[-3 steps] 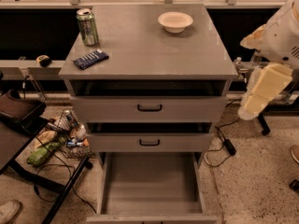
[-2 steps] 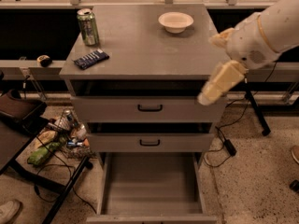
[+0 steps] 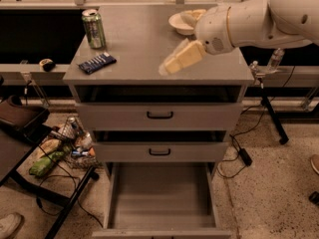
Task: Place green can into bottom drawer
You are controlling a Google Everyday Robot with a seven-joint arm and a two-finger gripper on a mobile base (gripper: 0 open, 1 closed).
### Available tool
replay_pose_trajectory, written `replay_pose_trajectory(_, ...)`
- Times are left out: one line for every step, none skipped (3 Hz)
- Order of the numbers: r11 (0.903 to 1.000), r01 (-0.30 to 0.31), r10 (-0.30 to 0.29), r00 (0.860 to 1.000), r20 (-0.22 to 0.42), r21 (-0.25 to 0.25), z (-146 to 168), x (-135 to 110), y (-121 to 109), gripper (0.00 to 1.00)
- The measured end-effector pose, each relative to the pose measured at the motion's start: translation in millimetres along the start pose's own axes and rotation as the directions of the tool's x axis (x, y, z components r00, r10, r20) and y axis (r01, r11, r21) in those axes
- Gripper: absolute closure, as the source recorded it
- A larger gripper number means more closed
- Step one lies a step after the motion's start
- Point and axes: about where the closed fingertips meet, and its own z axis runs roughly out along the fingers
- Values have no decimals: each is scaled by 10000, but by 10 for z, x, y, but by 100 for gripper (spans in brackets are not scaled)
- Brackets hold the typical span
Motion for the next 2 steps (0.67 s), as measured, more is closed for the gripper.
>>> replay_pose_trajectory(9996, -271, 268, 9929, 1158, 8, 396, -249, -90, 0)
replay_pose_trajectory(9996, -270, 267, 9929, 1160, 7, 398, -248, -91, 0)
